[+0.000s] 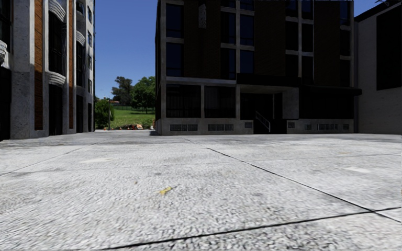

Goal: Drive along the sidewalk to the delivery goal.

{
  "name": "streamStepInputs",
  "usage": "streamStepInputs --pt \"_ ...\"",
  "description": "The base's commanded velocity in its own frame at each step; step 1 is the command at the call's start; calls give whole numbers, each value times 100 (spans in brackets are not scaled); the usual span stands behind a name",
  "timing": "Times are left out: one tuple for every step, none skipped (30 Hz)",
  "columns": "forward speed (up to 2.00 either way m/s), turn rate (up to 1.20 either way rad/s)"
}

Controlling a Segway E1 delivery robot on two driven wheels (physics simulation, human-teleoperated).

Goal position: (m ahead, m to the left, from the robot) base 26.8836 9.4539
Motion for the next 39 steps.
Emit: streamStepInputs --pt "200 80" --pt "200 34" --pt "200 16" --pt "200 10" --pt "200 6" --pt "200 5" --pt "200 5" --pt "200 5" --pt "200 5" --pt "200 5" --pt "200 14" --pt "200 28" --pt "200 45" --pt "200 45" --pt "200 66" --pt "200 68" --pt "200 68" --pt "200 60" --pt "200 18" --pt "200 7" --pt "200 7" --pt "200 2" --pt "200 0" --pt "200 0" --pt "200 0" --pt "200 0" --pt "200 0" --pt "200 0" --pt "200 0" --pt "200 0" --pt "200 0" --pt "200 0" --pt "200 0" --pt "200 0" --pt "200 0" --pt "200 0" --pt "200 0" --pt "200 1" --pt "200 1"
